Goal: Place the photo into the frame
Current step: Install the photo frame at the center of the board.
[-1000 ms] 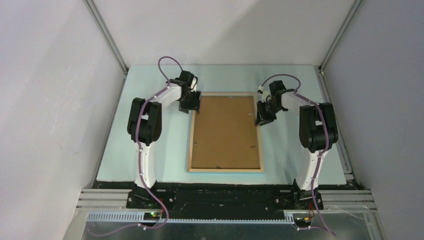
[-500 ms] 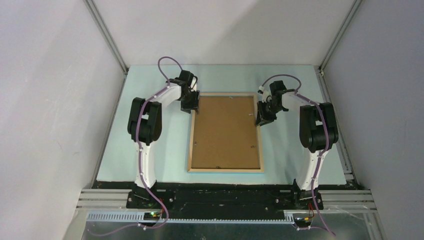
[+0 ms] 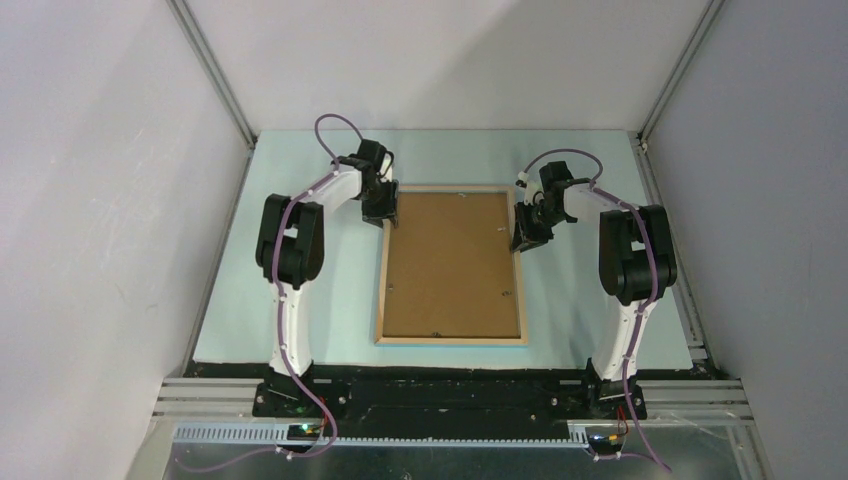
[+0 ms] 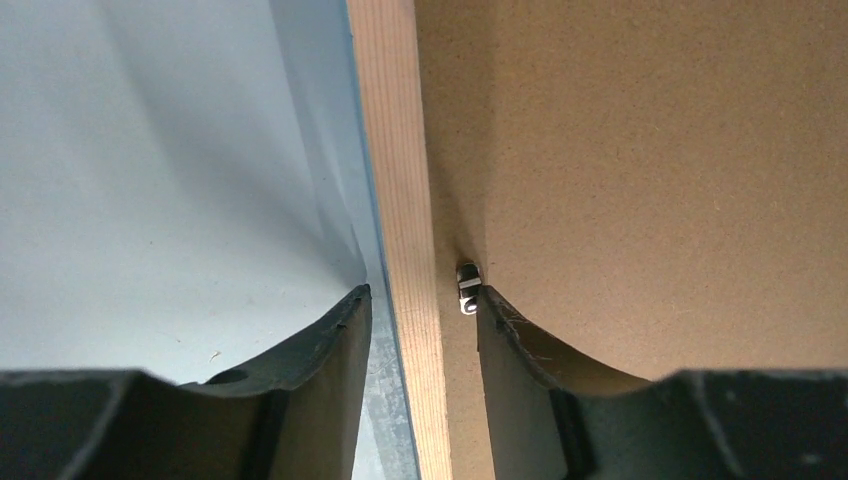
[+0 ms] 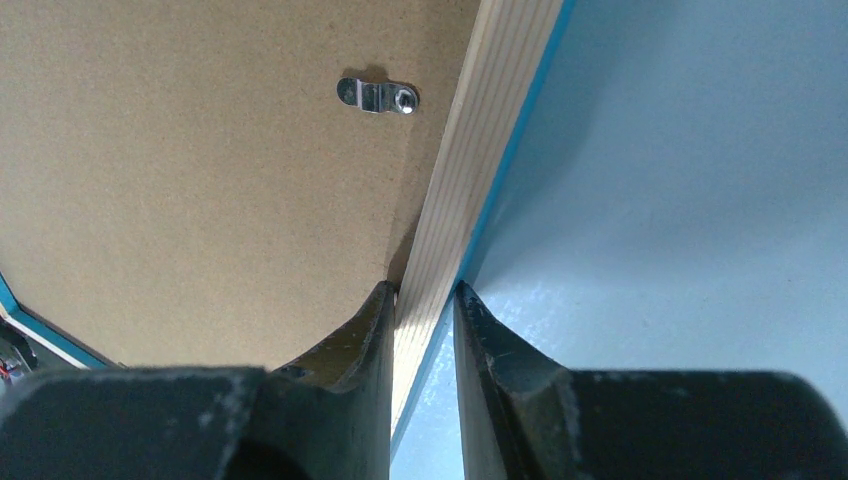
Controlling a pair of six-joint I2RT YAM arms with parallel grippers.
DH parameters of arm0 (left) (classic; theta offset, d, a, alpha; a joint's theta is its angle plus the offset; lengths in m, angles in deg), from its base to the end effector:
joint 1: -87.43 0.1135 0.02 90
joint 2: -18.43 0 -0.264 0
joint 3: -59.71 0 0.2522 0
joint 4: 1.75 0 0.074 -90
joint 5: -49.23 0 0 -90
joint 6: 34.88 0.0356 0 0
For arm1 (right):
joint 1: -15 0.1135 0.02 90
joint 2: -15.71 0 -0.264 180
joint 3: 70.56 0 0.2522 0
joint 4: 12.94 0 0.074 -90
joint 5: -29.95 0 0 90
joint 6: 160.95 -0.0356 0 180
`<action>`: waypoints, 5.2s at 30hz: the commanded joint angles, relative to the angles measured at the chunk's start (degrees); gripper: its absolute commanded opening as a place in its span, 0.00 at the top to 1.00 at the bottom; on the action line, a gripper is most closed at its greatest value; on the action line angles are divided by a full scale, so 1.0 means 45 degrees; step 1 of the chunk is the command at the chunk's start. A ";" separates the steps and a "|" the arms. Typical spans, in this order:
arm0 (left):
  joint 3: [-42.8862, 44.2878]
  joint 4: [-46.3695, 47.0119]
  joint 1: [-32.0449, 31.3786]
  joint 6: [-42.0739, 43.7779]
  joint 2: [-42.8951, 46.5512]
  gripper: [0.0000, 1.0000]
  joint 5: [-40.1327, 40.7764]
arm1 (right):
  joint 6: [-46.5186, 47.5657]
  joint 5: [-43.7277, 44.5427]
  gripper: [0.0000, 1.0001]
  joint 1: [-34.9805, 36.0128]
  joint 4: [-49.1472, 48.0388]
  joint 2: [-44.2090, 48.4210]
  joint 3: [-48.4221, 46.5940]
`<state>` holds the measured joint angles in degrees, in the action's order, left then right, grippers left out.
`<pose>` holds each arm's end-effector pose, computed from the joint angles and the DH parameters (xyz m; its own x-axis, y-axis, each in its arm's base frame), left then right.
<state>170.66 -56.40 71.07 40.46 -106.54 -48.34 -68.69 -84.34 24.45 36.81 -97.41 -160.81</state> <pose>0.4360 -0.1329 0.1669 -0.9470 0.0165 -0.3208 0.0884 0.9735 -0.2108 0.3802 0.0781 0.1567 -0.9300 -0.1912 -0.3140 -0.3078 0.8721 0.3805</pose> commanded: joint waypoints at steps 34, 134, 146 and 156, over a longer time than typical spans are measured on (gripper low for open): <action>-0.0277 0.0288 0.0197 -0.0148 -0.0068 0.56 0.0306 | 0.0441 -0.0554 1.00 -0.0284 0.0929 0.0191 0.0254; -0.6886 0.0635 -0.2726 0.3730 0.5267 0.18 -0.1691 | -0.2339 -0.2043 1.00 -0.1984 -0.1115 0.0293 0.0632; -0.7085 0.1007 -0.3424 0.3372 0.5325 0.28 0.0029 | -0.2267 -0.2134 1.00 -0.1984 -0.1080 0.0245 0.0622; -0.6930 0.1096 -0.3433 0.3354 0.5113 0.37 0.0197 | -0.2179 -0.2253 1.00 -0.1991 -0.1000 0.0228 0.0631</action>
<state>138.86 -53.14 55.95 56.00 -84.42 -49.74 -77.37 -91.38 15.71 34.78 -97.41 -157.93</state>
